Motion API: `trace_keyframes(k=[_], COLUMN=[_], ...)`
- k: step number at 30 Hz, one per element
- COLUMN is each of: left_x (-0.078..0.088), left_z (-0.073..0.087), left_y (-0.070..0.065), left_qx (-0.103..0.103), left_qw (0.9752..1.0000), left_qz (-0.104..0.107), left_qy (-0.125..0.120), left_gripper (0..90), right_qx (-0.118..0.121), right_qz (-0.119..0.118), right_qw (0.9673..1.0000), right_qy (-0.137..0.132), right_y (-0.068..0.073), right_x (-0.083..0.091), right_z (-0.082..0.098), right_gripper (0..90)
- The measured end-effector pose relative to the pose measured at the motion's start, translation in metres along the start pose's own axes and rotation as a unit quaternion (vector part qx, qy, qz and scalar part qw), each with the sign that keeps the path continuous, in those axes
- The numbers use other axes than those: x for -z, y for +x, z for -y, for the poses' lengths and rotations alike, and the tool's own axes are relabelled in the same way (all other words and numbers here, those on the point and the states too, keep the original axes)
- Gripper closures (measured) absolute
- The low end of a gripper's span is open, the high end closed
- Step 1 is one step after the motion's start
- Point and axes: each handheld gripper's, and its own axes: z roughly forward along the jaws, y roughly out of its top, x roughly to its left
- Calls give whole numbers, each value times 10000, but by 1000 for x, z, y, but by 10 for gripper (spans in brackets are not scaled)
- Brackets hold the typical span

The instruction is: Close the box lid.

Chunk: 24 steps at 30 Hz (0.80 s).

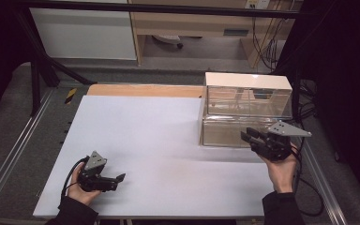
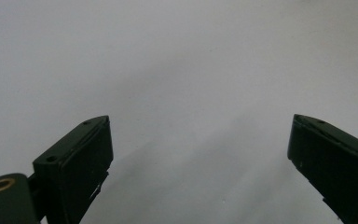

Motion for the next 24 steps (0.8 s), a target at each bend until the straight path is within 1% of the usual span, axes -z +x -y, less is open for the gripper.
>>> trace_keyframes(k=[3,5,8,10,14,19,24], left_x=[0,0,-1,-1,-1,-1,-1], left_z=[0,0,1,1,1,1,1], left_y=[0,0,0,0,0,0,-1], left_qx=[8,14,0,-2,-1,4,1], left_qw=[10000,10000,10000,10000,10000,10000,10000], left_qz=[6,6,6,10,14,28,38], left_qy=[8,11,37,35,38,40,41], left_gripper=[63,61,58,58,56,54,53], right_qx=[38,50,46,25,-95,-188,-293], right_qz=[-79,-149,-187,-238,-364,-463,-547], right_qw=[9999,9997,9994,9991,9981,9966,9944], right_qy=[134,178,288,359,481,653,850], right_y=[6,10,13,15,18,20,20], right_x=[-4,-6,-9,-11,-15,-20,-25], right_z=[8,13,22,28,41,57,73], right_gripper=[492,423,324,296,212,118,72])
